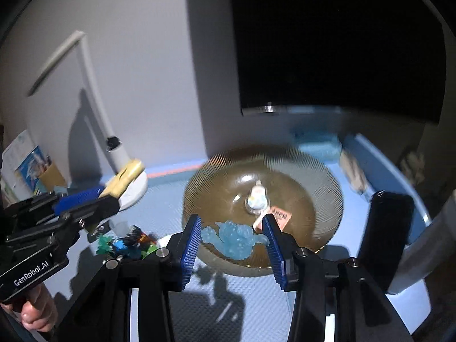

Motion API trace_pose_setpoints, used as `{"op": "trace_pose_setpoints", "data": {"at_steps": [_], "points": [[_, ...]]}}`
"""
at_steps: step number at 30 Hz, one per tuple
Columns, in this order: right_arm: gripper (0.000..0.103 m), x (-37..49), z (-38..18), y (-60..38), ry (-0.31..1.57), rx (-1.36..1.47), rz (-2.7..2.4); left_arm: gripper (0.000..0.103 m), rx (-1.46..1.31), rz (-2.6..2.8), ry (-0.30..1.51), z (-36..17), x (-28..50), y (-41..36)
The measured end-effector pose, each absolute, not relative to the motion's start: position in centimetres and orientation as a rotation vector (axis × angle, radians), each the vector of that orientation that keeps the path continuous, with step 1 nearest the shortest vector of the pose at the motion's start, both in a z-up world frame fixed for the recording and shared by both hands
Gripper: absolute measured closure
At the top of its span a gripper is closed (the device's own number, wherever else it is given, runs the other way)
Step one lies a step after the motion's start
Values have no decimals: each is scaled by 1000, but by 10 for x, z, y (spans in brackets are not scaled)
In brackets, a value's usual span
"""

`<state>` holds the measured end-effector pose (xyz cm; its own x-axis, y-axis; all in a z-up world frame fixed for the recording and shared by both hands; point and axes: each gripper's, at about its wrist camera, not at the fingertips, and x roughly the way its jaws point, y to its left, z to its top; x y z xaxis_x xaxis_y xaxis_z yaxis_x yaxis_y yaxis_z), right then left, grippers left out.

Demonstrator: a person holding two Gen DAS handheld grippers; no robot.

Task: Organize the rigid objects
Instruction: 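Carry both held items into the amber glass bowl and open both tools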

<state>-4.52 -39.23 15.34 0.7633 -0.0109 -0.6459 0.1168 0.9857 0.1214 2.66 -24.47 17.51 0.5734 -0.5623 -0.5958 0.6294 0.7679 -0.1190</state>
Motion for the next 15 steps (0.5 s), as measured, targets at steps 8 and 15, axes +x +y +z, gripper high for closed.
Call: {"op": "trace_pose_setpoints", "data": {"at_steps": [8,15], "points": [[60,-2,92,-426,891,285,-68,82,139,-743,838,111,69,-299],[55,8,81,-435,932,325,-79,60,117,-739,867,104,79,-301]]}}
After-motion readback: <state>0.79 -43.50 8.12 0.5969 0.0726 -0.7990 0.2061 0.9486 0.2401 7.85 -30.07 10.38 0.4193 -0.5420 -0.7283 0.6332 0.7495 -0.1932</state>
